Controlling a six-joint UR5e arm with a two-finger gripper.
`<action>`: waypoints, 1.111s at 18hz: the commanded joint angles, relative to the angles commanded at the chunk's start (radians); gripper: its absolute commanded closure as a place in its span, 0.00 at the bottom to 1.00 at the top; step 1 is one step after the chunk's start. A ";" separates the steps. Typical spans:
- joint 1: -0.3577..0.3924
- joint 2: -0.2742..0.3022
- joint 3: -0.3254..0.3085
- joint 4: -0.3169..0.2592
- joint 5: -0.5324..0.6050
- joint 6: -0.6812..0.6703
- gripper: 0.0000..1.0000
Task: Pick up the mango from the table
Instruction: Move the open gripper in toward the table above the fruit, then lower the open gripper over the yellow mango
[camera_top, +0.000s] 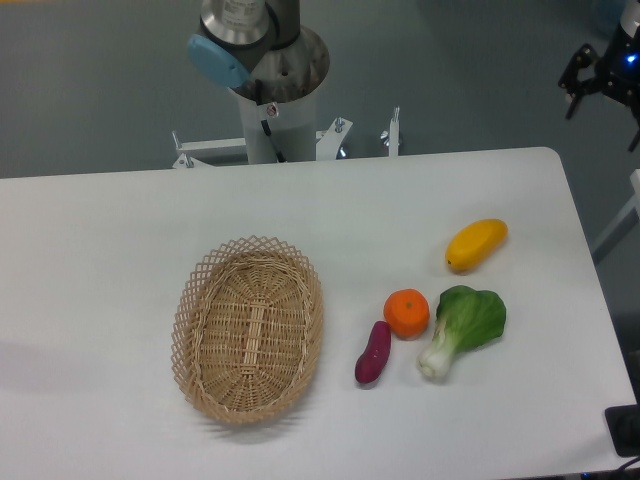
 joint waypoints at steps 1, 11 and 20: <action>-0.002 0.002 -0.008 0.000 -0.002 0.000 0.00; -0.011 0.024 -0.155 0.112 0.000 -0.011 0.00; -0.052 0.051 -0.458 0.481 0.008 -0.097 0.00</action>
